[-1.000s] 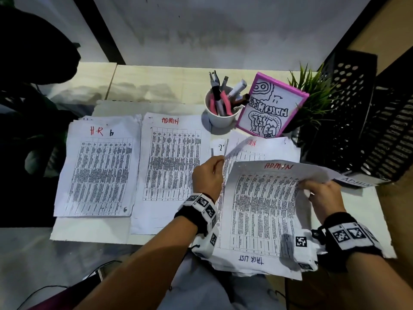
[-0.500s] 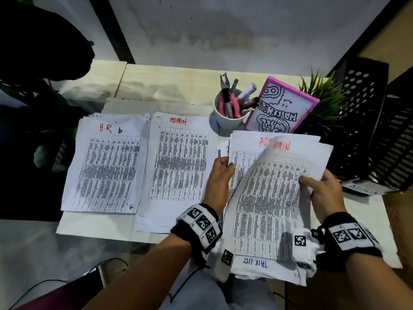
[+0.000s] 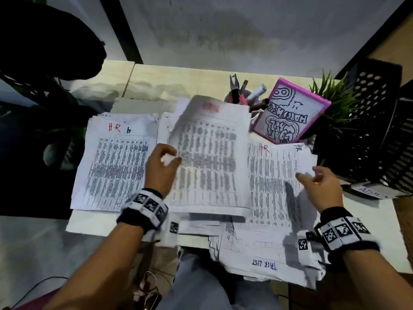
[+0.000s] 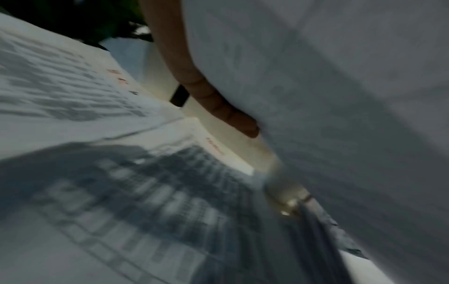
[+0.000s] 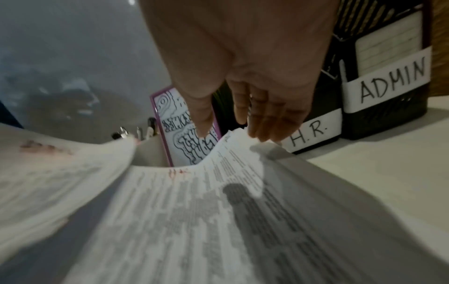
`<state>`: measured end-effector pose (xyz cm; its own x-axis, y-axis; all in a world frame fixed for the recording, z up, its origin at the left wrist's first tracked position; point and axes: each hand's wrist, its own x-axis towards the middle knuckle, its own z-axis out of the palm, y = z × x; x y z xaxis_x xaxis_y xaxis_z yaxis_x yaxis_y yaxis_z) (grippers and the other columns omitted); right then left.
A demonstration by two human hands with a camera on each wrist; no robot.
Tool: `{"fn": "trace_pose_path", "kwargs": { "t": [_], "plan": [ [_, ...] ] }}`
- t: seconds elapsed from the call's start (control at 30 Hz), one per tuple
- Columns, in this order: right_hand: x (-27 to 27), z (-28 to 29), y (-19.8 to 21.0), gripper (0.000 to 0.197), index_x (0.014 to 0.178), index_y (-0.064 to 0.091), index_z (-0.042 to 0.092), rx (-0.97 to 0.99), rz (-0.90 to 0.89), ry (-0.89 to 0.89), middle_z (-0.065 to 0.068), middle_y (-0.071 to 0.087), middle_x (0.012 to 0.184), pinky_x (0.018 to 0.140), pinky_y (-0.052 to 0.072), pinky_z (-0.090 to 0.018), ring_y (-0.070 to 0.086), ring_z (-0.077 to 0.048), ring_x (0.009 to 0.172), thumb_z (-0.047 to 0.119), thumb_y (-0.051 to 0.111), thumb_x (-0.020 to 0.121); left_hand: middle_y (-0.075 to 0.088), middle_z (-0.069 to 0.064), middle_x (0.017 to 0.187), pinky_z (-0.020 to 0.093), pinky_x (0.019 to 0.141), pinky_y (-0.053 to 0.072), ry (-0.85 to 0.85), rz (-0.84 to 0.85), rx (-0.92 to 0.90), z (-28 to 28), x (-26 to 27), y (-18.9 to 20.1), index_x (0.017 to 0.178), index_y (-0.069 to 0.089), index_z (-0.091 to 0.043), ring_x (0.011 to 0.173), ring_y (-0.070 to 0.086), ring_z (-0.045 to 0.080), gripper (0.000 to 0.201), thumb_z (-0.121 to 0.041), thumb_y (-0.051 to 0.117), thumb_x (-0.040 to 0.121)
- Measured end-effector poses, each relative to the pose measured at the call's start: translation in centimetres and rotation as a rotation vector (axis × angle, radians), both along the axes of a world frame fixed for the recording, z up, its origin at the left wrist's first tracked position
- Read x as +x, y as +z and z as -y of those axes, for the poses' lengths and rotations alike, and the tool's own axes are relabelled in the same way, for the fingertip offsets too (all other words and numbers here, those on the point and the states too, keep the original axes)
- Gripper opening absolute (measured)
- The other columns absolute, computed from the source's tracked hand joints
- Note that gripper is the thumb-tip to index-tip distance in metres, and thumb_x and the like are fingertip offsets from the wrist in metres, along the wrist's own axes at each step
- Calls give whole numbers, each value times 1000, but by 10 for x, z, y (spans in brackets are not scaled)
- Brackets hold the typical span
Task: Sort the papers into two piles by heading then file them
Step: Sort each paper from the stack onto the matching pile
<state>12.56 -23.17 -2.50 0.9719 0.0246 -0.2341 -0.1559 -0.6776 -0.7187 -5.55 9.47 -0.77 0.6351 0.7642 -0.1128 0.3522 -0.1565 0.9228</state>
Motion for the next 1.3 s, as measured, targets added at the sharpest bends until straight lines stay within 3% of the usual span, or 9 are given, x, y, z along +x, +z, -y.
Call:
{"fn": "trace_pose_path", "kwargs": {
  "t": [0.13,0.23,0.4,0.57,0.7,0.8,0.97,1.17,1.3],
  "plan": [
    [2,21,-24,60,99,63,3,-311,-15,21,-23,62,112,89,48,-45,56,-39,108,51,79,66,60,-3,89,23,56,45,66,-110,-25,-40,-15,-20,94,57,-19,63,53,20,18,-5,62,83],
    [-1,21,-27,67,113,62,6,-379,-38,-16,-21,62,112,84,51,-47,60,-38,102,49,81,64,56,2,71,23,41,40,65,-187,-30,-49,-19,-30,97,57,-18,45,45,18,20,-2,58,85],
    [-5,16,-28,31,88,59,5,-375,-49,-44,-19,62,83,68,42,-33,58,-33,78,27,76,75,58,6,77,24,51,43,21,-344,50,-45,-16,-44,92,57,-18,58,50,20,21,3,51,89],
    [-6,21,-29,16,77,70,4,-342,15,-106,-19,62,71,66,44,-30,58,-35,71,20,71,78,50,1,73,12,37,34,0,-378,118,-34,-13,-44,92,56,-11,54,41,8,25,9,40,91],
    [-7,30,-19,17,94,74,1,-293,156,-72,-22,70,88,72,44,-31,63,-37,83,13,67,83,57,10,85,22,51,40,-8,-400,132,-34,-13,-49,90,55,-12,62,52,20,27,11,41,87],
    [-9,37,-12,16,96,74,4,-118,239,-91,-17,70,89,77,45,-29,61,-26,79,5,67,83,56,13,116,38,83,47,-26,-400,290,-36,-11,-55,88,58,-12,108,53,34,23,8,56,76],
    [-9,45,-5,44,58,64,24,406,56,-261,19,63,55,63,47,-13,56,2,57,-17,55,75,36,11,143,49,106,35,49,-350,439,1,12,-46,99,59,-12,131,30,31,21,-6,60,78],
    [-14,39,-10,42,60,61,13,628,-90,-245,14,57,49,52,42,-16,51,-1,50,-25,46,69,59,2,111,18,71,50,-362,-12,-152,90,52,-10,118,51,-20,93,58,12,57,-48,71,72],
    [-16,37,-10,43,47,67,17,718,-131,-99,8,56,54,59,41,-2,54,15,57,-16,50,68,68,1,83,20,67,47,-487,62,-305,130,66,-8,94,64,-16,70,58,8,12,-12,59,84]
  ]
}}
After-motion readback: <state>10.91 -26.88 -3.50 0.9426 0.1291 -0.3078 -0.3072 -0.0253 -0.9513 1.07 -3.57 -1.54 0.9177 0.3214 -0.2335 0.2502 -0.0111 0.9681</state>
